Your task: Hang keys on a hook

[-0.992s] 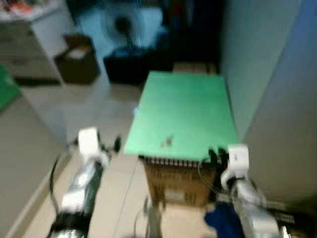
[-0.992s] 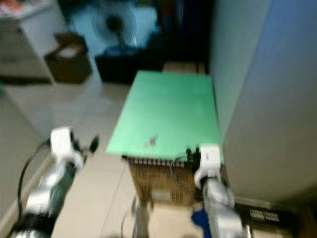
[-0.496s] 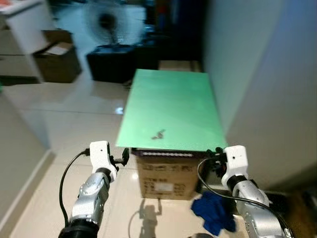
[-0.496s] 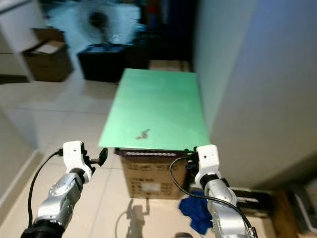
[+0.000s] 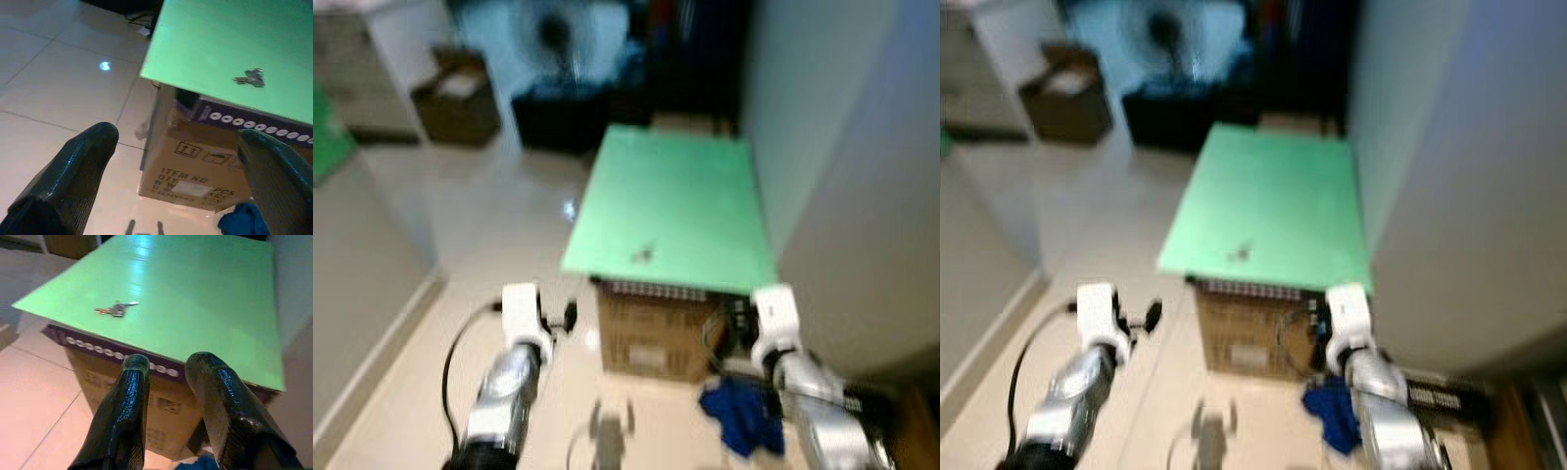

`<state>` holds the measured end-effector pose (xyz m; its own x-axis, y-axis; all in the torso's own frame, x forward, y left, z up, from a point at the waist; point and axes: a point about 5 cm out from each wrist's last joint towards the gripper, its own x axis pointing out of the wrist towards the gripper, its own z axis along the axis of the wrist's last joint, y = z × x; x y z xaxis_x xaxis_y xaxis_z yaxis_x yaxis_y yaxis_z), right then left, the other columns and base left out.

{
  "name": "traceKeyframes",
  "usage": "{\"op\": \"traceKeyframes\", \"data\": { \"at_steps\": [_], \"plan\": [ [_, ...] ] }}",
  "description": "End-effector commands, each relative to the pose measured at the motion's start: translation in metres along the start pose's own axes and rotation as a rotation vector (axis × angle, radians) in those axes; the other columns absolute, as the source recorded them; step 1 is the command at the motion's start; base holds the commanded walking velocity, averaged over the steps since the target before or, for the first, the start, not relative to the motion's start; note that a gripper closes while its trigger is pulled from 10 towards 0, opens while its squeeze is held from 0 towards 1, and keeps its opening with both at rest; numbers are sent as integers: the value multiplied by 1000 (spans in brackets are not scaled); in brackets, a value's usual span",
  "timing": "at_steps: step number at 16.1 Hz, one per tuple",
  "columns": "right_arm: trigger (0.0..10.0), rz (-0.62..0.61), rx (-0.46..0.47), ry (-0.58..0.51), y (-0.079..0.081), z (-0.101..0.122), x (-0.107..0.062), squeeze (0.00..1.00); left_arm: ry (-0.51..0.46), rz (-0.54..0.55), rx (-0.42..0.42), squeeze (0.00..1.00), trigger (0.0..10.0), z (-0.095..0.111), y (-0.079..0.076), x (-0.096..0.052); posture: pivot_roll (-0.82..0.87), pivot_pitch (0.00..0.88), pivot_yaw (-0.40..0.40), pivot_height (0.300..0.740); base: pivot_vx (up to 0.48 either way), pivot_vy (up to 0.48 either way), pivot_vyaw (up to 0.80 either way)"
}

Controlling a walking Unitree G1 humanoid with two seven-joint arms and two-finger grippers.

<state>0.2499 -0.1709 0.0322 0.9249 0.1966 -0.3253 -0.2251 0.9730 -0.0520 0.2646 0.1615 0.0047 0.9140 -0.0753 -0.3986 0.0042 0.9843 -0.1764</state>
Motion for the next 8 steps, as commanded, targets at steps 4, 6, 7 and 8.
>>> {"op": "traceKeyframes", "data": {
  "at_steps": [4, 6, 7, 8],
  "plan": [
    [10000, 11, -20, 2, 5, 2, 4, 0, -50, -13, 31, 0, 10000, 14, -7, 6, -240, 0, 42, 740, 0, 0, 0],
    [10000, 10, -26, 3, 5, 2, 5, 0, -61, -18, 32, 0, 10000, 14, -12, 5, -237, 0, 44, 740, 367, 0, 0],
    [10000, 6, -25, 0, 5, 2, 6, 0, -67, -24, 46, 0, 10000, 15, -16, 5, -235, 0, 44, 740, 480, 0, 0],
    [10000, 4, -24, 0, 5, 2, 7, 0, -71, -26, 48, 0, 10000, 15, -17, 4, -235, 0, 44, 740, 480, 0, 0]
  ]
}}
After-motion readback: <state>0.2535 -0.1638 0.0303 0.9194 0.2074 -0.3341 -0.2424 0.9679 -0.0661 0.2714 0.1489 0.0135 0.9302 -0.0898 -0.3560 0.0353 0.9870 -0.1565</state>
